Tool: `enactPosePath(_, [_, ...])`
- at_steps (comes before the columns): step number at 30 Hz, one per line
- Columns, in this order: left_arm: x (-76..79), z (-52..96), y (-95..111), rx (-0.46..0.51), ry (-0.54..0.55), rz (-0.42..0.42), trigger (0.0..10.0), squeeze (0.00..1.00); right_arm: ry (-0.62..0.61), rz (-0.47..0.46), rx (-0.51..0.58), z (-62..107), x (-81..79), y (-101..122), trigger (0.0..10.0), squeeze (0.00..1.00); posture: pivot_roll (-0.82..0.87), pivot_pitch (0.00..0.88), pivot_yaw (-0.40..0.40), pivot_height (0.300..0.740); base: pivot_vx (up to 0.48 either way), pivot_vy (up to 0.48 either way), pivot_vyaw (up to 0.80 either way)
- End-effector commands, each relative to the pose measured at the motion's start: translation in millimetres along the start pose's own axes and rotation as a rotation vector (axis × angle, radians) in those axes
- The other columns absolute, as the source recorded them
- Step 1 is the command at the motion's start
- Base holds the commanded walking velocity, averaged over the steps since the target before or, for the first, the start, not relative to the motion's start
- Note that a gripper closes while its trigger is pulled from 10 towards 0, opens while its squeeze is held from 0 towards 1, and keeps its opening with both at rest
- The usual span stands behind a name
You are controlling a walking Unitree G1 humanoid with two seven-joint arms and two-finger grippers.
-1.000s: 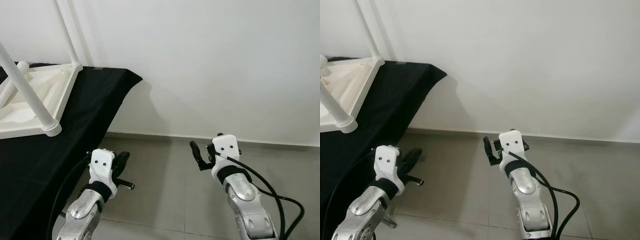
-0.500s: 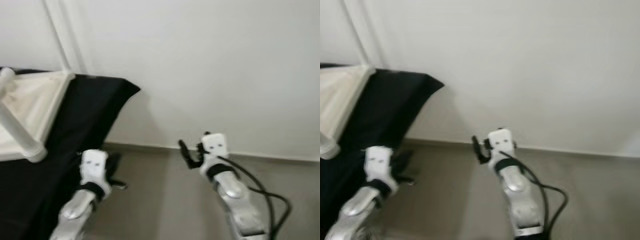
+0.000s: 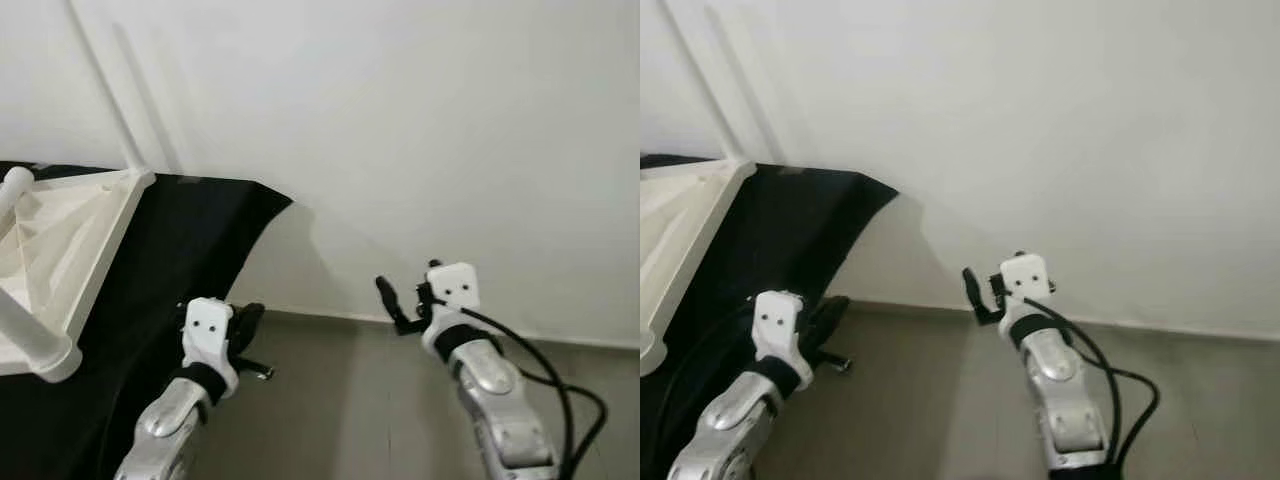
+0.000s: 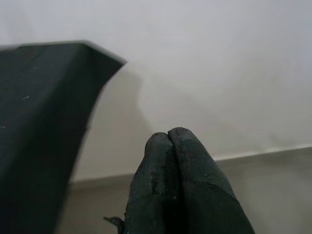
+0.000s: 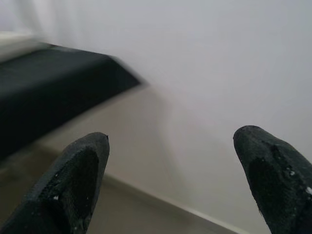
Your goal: Building children table
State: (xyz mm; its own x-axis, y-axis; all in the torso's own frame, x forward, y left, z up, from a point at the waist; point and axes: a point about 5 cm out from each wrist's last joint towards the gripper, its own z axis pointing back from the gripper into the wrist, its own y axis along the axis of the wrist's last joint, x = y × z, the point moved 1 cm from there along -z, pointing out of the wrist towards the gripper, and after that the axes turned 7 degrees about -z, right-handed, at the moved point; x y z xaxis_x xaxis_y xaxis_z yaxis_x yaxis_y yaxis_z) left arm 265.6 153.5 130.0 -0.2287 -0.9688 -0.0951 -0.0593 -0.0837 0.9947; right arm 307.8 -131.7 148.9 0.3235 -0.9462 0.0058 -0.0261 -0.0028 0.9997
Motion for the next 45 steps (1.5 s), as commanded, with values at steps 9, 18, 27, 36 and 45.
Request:
enactPosePath(9, [2.1, -0.6, 3, 0.007, -0.016, -0.001, 10.0, 0.00, 0.124, -0.045, 0.036, -0.9, -2.0, 5, 10.0, 0.00, -0.01, 0.129, 0.043, 0.740, 0.336, 0.000, 0.71])
enactPosePath(18, [3.2, -1.2, 3, 0.009, -0.015, 0.005, 10.0, 0.00, 0.157, -0.080, 0.032, -1.9, -2.5, 3, 10.0, 0.00, -0.02, 0.129, 0.037, 0.740, 0.331, 0.000, 0.26])
enactPosePath(27, [3.8, -0.9, 3, 0.009, -0.014, 0.008, 10.0, 0.00, 0.193, -0.061, 0.038, -1.3, -4.4, 4, 10.0, 0.00, -0.02, 0.129, 0.037, 0.740, 0.330, 0.000, 0.00])
enactPosePath(36, [2.4, -0.6, 3, 0.011, -0.007, 0.011, 10.0, 0.00, 0.278, -0.019, 0.037, -0.6, -12.9, 4, 10.0, 0.00, -0.02, 0.129, 0.043, 0.740, 0.095, 0.000, 0.80])
enactPosePath(45, [3.1, -0.2, 2, 0.004, -0.017, 0.008, 10.0, 0.00, 0.405, 0.019, 0.023, -0.1, -23.9, 3, 10.0, 0.00, -0.01, 0.123, 0.044, 0.740, 0.000, 0.000, 0.80])
